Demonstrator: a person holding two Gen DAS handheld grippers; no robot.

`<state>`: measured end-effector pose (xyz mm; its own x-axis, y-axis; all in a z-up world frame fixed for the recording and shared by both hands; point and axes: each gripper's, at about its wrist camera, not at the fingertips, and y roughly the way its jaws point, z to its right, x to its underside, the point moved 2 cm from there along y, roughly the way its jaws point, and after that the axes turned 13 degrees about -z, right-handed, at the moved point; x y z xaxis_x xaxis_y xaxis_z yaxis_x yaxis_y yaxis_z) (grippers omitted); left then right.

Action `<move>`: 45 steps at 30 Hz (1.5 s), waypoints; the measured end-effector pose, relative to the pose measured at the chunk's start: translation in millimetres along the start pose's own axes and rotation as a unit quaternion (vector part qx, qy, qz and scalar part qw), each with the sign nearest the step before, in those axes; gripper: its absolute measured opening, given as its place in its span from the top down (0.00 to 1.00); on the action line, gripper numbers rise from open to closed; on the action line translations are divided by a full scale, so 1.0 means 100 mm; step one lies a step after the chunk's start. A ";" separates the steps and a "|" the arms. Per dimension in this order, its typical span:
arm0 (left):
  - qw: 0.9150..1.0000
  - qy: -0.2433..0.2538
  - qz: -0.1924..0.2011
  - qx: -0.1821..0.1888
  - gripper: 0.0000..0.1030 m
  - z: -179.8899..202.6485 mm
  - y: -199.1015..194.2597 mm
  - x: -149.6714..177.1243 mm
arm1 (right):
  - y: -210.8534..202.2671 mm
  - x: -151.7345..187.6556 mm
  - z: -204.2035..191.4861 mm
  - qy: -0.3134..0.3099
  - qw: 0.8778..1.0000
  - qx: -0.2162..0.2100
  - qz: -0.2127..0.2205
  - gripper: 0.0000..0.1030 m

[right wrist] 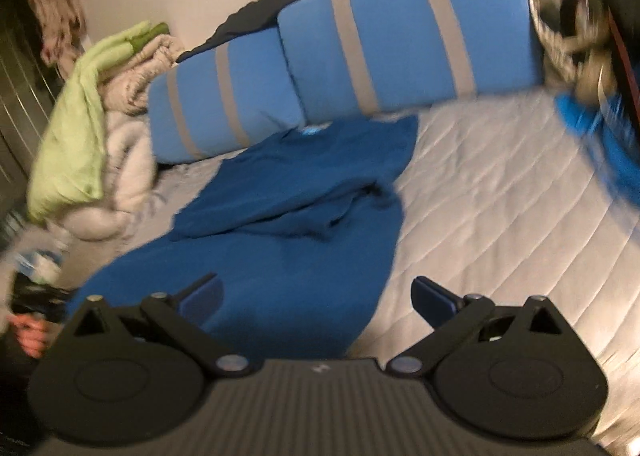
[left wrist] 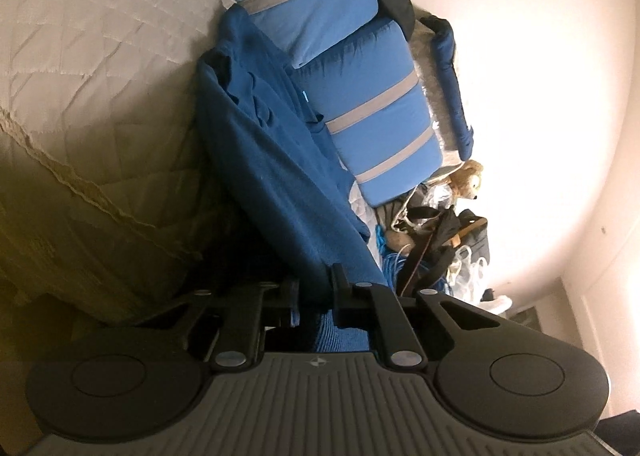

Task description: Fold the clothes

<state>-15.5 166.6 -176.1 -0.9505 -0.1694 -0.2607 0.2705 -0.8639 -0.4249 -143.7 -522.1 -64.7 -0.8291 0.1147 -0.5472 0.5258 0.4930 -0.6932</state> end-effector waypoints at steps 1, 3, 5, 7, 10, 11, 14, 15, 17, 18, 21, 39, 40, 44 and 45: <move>1.000 0.000 0.000 -0.001 0.87 0.00 0.00 0.00 | 0.03 0.04 0.04 0.010 1.000 -0.019 -0.005 0.00; 1.000 -0.002 -0.001 0.002 0.87 -0.01 0.01 -0.01 | 0.09 0.12 0.11 0.030 0.998 -0.059 -0.019 0.01; 1.000 -0.006 0.000 0.007 0.87 -0.02 0.01 -0.02 | 0.18 0.20 0.17 0.047 0.995 -0.086 -0.031 0.02; 1.000 -0.010 0.001 0.012 0.87 -0.04 0.02 -0.03 | 0.26 0.29 0.24 0.070 0.991 -0.110 -0.038 0.05; 1.000 -0.013 0.003 0.012 0.87 -0.04 0.02 -0.02 | 0.39 0.40 0.35 0.112 0.982 -0.147 -0.041 0.13; 1.000 -0.013 0.003 0.011 0.87 -0.03 0.02 -0.02 | 0.43 0.44 0.39 0.127 0.978 -0.161 -0.039 0.15; 1.000 -0.012 0.003 0.005 0.87 -0.01 0.02 -0.02 | 0.54 0.51 0.48 0.163 0.966 -0.196 -0.031 0.26; 1.000 -0.012 0.003 0.003 0.87 -0.01 0.02 -0.03 | 0.57 0.53 0.50 0.171 0.963 -0.205 -0.030 0.34; 1.000 -0.010 0.004 0.001 0.87 0.00 0.01 -0.03 | 0.60 0.55 0.51 0.179 0.960 -0.214 -0.030 0.47; 1.000 -0.009 0.004 -0.001 0.87 0.01 0.01 -0.03 | 0.61 0.57 0.50 0.181 0.959 -0.217 -0.031 0.55; 1.000 -0.007 0.007 -0.003 0.86 0.01 0.02 -0.03 | 0.61 0.59 0.51 0.184 0.956 -0.225 -0.028 0.69; 0.999 -0.043 0.028 0.003 0.93 0.01 -0.05 -0.16 | 0.33 0.48 0.34 0.141 0.962 -0.234 0.019 0.92; 0.999 -0.038 0.035 0.005 0.93 0.04 -0.08 -0.16 | 0.31 0.46 0.33 0.140 0.962 -0.231 0.026 0.93; 0.998 -0.013 0.063 0.004 0.94 0.21 -0.22 -0.18 | 0.19 0.34 0.26 0.138 0.963 -0.224 0.050 0.93; 0.998 -0.008 0.069 0.003 0.94 0.25 -0.24 -0.19 | 0.16 0.31 0.24 0.137 0.964 -0.223 0.054 0.93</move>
